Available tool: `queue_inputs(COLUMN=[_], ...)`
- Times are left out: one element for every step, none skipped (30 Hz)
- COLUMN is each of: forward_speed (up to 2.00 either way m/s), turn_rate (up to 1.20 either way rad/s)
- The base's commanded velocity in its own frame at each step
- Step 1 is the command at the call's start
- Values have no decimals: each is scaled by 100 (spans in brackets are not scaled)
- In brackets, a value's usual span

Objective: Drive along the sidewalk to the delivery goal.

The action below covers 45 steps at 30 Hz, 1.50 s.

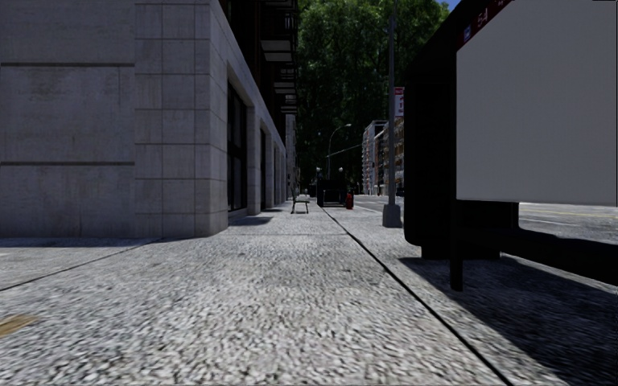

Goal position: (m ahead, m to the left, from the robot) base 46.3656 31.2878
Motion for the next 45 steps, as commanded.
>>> queue_inputs(forward_speed=[200,200,200,200,200,200,200,200,200,200,200,200,200,200,200,200,200,200,200,200,200,200,200,200,200,200,200,200,200,200,200,200,200,200,200,200,200,200,200,200,200,200,200,200,200], turn_rate=[0,0,0,0,0,0,0,0,0,0,0,0,0,0,0,0,0,0,0,0,0,0,0,0,0,0,0,0,0,0,0,0,0,0,0,0,0,-4,-8,-9,-9,-10,-10,-14,-14])
